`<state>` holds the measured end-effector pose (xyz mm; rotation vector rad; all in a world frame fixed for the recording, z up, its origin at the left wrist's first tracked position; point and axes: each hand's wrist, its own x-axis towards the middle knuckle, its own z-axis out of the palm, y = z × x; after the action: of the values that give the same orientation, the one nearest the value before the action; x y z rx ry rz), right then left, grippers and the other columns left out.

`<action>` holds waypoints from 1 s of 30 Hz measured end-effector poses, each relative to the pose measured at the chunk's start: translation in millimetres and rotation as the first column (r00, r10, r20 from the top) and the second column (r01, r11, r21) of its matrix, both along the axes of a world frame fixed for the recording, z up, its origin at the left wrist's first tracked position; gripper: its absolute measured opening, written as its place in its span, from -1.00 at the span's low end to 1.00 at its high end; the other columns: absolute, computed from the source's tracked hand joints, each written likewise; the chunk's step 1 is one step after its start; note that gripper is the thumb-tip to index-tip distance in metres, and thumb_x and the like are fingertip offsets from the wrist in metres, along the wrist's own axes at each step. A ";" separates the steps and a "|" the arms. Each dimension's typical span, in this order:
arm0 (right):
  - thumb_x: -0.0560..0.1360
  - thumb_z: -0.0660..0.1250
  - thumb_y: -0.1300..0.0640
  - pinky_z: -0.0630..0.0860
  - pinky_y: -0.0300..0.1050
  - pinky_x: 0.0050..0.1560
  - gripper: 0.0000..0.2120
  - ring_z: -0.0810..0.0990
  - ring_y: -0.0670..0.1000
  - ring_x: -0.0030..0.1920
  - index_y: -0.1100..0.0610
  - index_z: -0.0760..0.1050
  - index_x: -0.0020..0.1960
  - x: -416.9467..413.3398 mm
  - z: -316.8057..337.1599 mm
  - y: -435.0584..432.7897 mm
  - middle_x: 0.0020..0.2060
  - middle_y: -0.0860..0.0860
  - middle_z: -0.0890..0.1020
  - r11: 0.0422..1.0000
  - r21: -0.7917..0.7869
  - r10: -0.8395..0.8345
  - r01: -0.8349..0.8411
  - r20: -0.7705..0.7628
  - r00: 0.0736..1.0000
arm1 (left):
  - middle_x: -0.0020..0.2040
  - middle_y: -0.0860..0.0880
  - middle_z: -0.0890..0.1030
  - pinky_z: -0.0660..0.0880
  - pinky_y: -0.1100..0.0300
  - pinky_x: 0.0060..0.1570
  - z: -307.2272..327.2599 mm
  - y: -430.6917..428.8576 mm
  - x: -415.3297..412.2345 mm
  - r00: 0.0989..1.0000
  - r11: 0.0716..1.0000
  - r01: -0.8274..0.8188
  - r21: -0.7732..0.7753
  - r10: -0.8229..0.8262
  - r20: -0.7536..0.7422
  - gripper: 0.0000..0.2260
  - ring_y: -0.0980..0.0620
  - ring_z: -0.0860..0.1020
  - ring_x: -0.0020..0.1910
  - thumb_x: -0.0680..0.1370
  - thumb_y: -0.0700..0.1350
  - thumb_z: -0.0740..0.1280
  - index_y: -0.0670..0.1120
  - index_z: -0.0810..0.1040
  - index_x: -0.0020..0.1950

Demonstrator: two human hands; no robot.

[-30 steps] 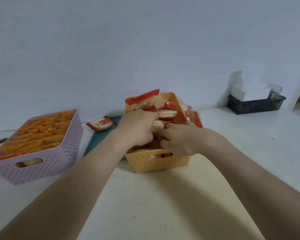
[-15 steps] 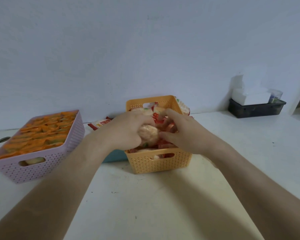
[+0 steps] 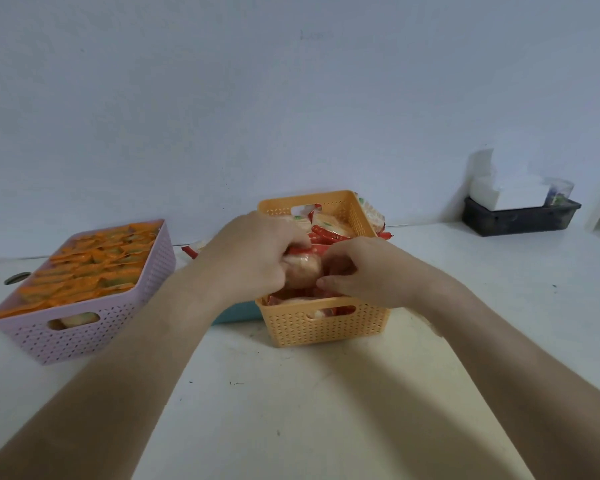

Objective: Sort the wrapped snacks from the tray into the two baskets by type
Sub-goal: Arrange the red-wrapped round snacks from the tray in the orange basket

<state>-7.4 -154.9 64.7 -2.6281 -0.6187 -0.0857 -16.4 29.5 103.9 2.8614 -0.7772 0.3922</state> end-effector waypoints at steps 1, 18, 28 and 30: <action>0.49 0.34 -0.11 0.53 -0.07 0.00 -0.79 0.57 -0.05 -0.04 -0.04 0.55 0.06 0.2 0.9 1.5 -0.08 -0.13 0.63 1.000 0.000 0.004 -0.004 -0.019 1.000 | 0.02 0.04 0.63 0.50 0.05 0.02 -1.1 -3.6 1.2 1.000 0.998 0.014 0.058 -0.012 -0.023 -0.76 0.02 0.53 0.00 0.51 -0.12 0.36 0.06 0.63 0.16; 0.58 0.19 0.02 0.32 -0.09 -0.32 -0.91 0.45 0.04 -0.20 0.00 0.32 0.04 0.0 -9.5 16.7 -0.21 -0.08 0.46 0.994 -0.036 -0.098 0.108 0.213 0.972 | -0.27 0.17 0.55 0.47 0.20 -0.22 -0.8 -5.8 15.0 0.942 0.885 0.079 0.459 0.084 -0.324 -0.88 0.12 0.52 -0.20 0.53 -0.03 0.34 0.05 0.66 0.00; 0.60 0.10 0.00 0.55 0.03 -0.12 -0.73 0.55 -0.02 -0.04 -0.16 0.49 0.22 6.5 -7.4 13.3 -0.13 -0.16 0.59 0.998 -0.057 -0.016 0.022 0.111 0.994 | -0.09 0.15 0.50 0.37 0.35 -0.14 -26.2 9.4 4.6 0.994 0.945 0.108 -0.310 -0.092 0.065 -0.75 0.24 0.47 -0.17 0.50 -0.04 0.41 0.08 0.52 0.17; 0.59 0.13 0.06 0.52 -0.03 -0.20 -0.77 0.53 -0.02 -0.11 -0.14 0.52 0.12 6.1 -7.4 11.6 -0.27 -0.21 0.51 0.998 -0.061 -0.018 0.025 0.107 0.994 | -0.19 0.14 0.58 0.46 0.34 -0.16 -22.9 8.7 3.7 0.994 0.854 0.103 -0.511 -0.074 0.076 -0.74 0.22 0.52 -0.21 0.37 -0.03 0.54 0.04 0.61 0.01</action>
<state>-1.3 -143.3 57.3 -2.7051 -0.6382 -0.2179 -12.8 38.2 81.0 2.3128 -0.6824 0.5684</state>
